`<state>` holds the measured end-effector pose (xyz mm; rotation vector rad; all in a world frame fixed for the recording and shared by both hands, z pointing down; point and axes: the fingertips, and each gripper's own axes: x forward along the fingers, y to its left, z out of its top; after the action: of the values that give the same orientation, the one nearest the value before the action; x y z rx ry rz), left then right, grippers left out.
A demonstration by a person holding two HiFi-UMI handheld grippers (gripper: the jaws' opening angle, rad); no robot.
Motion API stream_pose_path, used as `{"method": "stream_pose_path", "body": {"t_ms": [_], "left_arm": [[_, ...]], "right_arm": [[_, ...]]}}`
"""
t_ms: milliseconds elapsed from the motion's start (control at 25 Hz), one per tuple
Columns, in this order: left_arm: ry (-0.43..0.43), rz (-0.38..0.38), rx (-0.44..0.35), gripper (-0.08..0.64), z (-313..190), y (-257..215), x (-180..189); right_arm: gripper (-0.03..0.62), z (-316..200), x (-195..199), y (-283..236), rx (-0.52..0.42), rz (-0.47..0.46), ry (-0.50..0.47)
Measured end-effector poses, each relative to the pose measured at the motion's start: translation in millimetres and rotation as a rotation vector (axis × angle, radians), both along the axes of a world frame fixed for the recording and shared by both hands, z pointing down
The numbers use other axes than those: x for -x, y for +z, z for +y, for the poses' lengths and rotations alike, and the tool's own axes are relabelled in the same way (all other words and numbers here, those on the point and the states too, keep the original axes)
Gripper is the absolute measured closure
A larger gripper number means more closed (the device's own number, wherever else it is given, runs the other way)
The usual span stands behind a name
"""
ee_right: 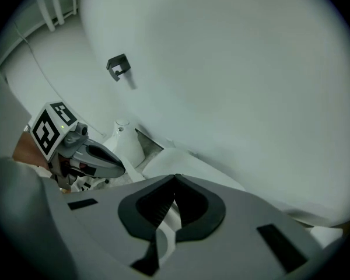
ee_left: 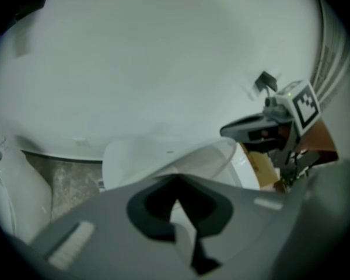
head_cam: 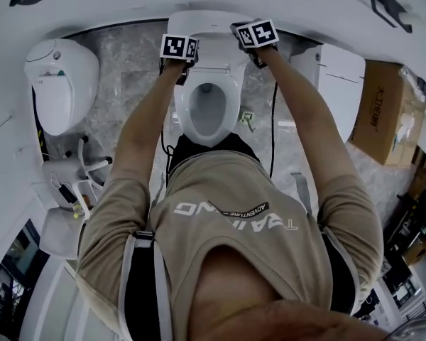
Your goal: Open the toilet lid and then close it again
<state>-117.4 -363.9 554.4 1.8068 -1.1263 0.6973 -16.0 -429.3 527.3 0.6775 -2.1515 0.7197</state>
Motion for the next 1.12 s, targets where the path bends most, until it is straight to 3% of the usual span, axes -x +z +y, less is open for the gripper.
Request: {"method": "stream_pose_path", "body": {"t_ms": [320, 560, 760, 1120], "left_arm": [[0.059, 0.018, 0.006, 0.555, 14, -2, -10], [0.075, 0.048, 0.033, 0.555, 42, 1, -17], [0.040, 0.105, 0.050, 0.555, 63, 0, -19], [0.065, 0.149, 0.073, 0.555, 111, 4, -20]], "right_arm": [[0.579, 20, 13, 5, 0.158, -0.007, -0.075], [0.578, 47, 13, 9, 0.191, -0.024, -0.067], [0.578, 67, 9, 10, 0.183, -0.032, -0.038], [0.578, 115, 0, 9, 0.164, -0.021, 0.021]]}}
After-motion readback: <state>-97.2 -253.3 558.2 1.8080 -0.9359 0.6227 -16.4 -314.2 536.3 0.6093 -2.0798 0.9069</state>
